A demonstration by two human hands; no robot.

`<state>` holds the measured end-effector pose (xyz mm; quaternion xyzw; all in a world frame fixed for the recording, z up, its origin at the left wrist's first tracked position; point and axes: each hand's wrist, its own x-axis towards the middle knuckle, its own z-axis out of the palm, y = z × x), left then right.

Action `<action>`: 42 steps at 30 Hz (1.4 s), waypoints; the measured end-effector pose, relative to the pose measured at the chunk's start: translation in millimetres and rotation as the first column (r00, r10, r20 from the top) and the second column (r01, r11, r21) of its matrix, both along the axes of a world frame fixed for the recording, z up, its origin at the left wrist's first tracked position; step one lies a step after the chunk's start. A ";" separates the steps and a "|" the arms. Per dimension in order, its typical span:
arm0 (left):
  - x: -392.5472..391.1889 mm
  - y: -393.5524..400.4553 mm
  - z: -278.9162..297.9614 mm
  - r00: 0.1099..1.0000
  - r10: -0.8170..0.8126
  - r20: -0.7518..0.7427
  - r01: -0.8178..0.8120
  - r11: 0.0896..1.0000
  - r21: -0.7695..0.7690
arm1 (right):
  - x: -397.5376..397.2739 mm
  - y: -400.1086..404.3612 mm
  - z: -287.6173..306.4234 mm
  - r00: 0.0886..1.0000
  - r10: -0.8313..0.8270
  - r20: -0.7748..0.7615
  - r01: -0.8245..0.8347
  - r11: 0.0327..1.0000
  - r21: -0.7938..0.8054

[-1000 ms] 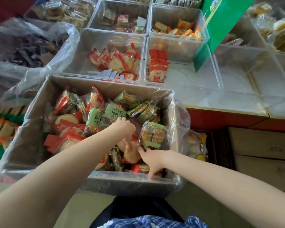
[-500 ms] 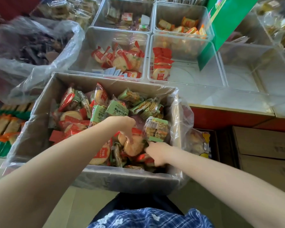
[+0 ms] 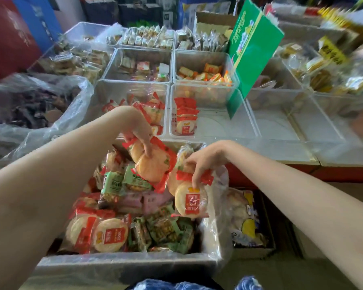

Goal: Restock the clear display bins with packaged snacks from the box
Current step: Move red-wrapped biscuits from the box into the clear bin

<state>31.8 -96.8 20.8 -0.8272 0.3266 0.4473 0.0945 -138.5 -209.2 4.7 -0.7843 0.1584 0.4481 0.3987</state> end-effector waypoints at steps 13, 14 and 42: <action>-0.7 -67.8 4.5 0.826 0.379 -0.417 -0.549 0.708 -0.444 | -4.2 -89.0 -6.4 0.538 -0.799 0.267 0.639 0.593 0.489; -6.0 -73.4 4.0 0.753 0.425 -0.502 -0.647 0.613 -0.453 | -6.8 -95.4 -11.0 0.473 -0.843 0.257 0.658 0.532 0.532; -77.1 -224.9 -60.5 0.300 0.776 -0.555 -0.781 -0.135 -0.610 | 15.8 -245.3 -27.2 -0.192 -0.643 0.741 0.807 0.326 0.492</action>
